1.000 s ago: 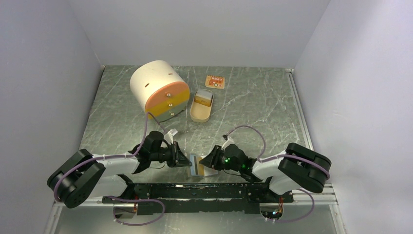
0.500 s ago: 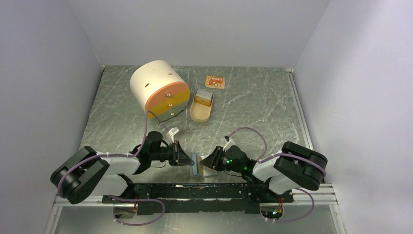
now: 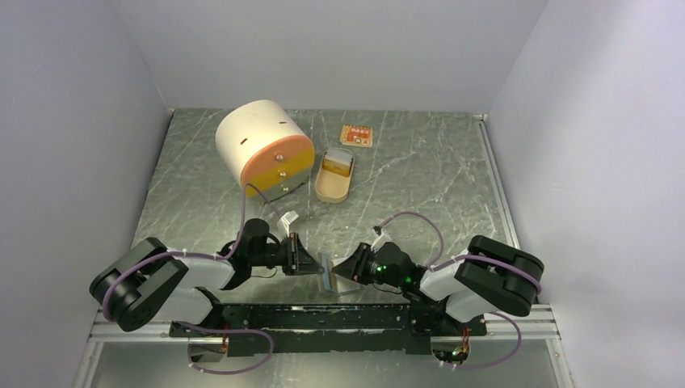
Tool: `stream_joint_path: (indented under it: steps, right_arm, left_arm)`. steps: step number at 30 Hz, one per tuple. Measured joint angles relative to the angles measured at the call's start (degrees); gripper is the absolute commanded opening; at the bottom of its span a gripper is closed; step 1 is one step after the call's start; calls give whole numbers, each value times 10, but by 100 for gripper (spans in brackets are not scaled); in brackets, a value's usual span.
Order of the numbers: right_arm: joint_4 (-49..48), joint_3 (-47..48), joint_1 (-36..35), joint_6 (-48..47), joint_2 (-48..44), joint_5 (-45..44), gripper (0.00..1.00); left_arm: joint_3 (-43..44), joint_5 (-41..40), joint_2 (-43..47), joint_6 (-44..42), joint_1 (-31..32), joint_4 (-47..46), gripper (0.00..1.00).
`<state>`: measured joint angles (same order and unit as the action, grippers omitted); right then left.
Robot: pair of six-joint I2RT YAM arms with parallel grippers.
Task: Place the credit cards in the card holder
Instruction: Insert the credit card into the card holder.
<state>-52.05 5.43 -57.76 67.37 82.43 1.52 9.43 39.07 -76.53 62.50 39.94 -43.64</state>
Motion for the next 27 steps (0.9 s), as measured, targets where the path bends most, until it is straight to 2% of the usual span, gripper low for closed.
stream_joint_path:
  steps: [8,20,23,27]
  right_arm:
    - [0,-3,0,1,-1,-1,33]
    - [-2,-4,0,5,0,0,34]
    - [-2,-4,0,5,0,0,34]
    - [-3,-4,0,6,0,0,34]
  left_arm:
    - [-3,3,-20,6,0,-29,9]
    - [-14,12,-59,25,1,-101,19]
    - [-16,12,-59,27,2,-106,18]
    - [-16,12,-59,26,3,-106,9]
